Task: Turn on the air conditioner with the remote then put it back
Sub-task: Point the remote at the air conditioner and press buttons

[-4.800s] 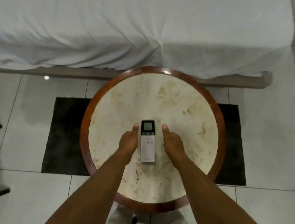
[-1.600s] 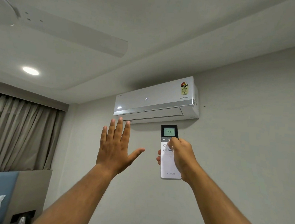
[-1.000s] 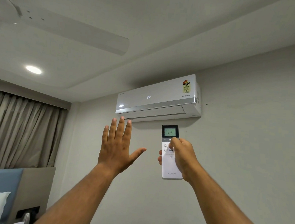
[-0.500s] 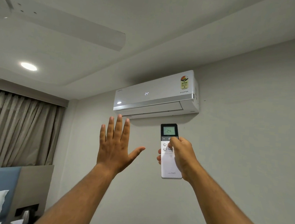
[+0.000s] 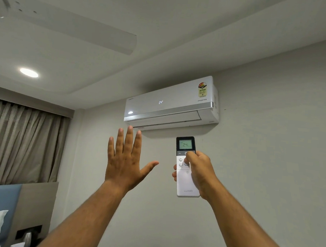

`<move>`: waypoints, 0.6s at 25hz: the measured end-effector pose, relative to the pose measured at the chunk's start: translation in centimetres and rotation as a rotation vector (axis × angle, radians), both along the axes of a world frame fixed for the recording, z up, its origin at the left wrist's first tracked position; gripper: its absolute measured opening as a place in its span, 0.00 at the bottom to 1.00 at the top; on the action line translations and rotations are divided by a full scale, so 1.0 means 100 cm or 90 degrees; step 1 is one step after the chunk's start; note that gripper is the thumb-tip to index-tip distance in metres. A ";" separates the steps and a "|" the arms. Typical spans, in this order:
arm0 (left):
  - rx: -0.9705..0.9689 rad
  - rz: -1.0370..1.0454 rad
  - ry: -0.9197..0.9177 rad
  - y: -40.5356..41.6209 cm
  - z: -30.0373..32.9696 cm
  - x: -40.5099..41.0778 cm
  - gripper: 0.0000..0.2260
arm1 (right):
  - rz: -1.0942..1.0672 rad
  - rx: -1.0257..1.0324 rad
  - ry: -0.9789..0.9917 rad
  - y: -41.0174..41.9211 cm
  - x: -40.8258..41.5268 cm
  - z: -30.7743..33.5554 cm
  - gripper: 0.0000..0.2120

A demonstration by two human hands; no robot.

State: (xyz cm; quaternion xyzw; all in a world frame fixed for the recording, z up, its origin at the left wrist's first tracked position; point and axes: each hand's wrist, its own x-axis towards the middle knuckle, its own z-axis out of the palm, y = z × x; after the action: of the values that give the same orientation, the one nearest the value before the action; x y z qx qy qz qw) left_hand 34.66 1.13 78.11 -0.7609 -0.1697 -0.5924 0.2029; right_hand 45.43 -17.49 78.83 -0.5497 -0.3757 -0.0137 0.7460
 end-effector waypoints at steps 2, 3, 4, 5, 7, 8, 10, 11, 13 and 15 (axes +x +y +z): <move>-0.001 0.003 0.002 0.001 -0.001 -0.001 0.44 | -0.005 -0.004 -0.004 0.001 -0.002 0.000 0.07; -0.001 0.005 0.003 0.001 -0.001 -0.001 0.44 | -0.007 -0.004 -0.005 0.001 -0.003 0.001 0.06; -0.002 0.007 0.003 0.001 -0.001 -0.001 0.44 | -0.006 -0.003 -0.005 0.001 -0.004 0.001 0.05; -0.002 0.009 0.003 0.001 0.000 -0.002 0.44 | -0.005 -0.002 -0.006 0.001 -0.005 0.002 0.05; -0.004 0.011 0.002 0.000 0.001 -0.003 0.44 | -0.005 -0.004 -0.009 0.000 -0.007 0.003 0.05; -0.005 0.011 0.001 0.000 0.001 -0.003 0.44 | -0.003 -0.004 -0.011 0.000 -0.008 0.003 0.05; -0.008 0.012 -0.002 -0.001 0.002 -0.005 0.44 | 0.004 -0.002 -0.009 0.000 -0.010 0.004 0.06; -0.010 0.013 -0.003 -0.001 0.002 -0.005 0.44 | 0.007 0.000 -0.007 0.000 -0.011 0.004 0.06; -0.013 0.012 -0.004 -0.001 0.001 -0.007 0.44 | 0.006 0.000 -0.009 -0.001 -0.012 0.005 0.06; -0.015 0.012 -0.005 -0.001 0.000 -0.008 0.44 | 0.001 -0.006 -0.012 -0.001 -0.014 0.005 0.06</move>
State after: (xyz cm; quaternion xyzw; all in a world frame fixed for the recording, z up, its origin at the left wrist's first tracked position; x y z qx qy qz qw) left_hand 33.89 1.06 78.07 -0.7594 -0.1849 -0.5914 0.1986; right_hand 44.03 -17.64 79.31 -0.5526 -0.3832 -0.0166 0.7400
